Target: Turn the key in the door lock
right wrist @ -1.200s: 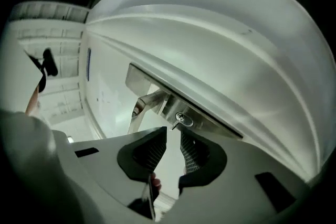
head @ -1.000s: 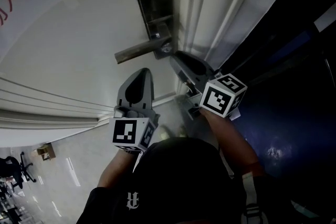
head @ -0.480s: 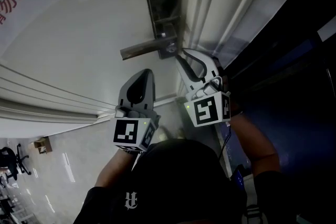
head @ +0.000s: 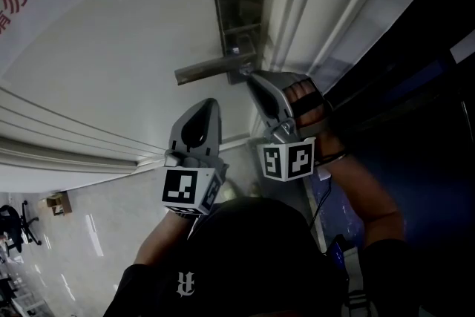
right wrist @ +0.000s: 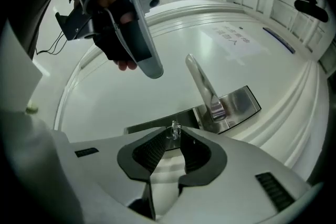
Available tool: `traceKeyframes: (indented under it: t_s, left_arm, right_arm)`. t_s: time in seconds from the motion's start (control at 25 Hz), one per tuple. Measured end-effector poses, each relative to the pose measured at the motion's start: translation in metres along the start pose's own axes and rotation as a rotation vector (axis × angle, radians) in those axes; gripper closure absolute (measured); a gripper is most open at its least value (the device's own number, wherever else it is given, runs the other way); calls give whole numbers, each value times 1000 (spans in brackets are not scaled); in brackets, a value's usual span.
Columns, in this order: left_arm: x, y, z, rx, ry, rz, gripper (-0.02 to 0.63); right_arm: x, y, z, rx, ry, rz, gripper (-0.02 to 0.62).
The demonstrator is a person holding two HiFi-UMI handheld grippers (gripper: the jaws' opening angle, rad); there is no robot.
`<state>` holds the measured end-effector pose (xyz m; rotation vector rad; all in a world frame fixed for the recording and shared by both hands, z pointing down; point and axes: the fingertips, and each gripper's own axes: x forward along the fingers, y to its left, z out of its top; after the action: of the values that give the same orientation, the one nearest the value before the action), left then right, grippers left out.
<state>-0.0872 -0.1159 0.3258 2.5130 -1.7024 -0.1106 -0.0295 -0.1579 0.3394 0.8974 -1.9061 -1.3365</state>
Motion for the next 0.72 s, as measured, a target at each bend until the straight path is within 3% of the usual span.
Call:
traceKeyframes:
  t_s: [0.36, 0.6, 0.72]
  left_arm:
    - [1, 7, -1, -11, 2, 5, 600]
    - [1, 10, -3, -5, 1, 0, 600]
    - [2, 11, -2, 2, 2, 8, 600]
  right_arm:
    - [21, -3, 0, -26, 50, -45, 534]
    - [29, -7, -3, 36, 98, -88, 549]
    - [30, -8, -4, 116, 104, -94, 568]
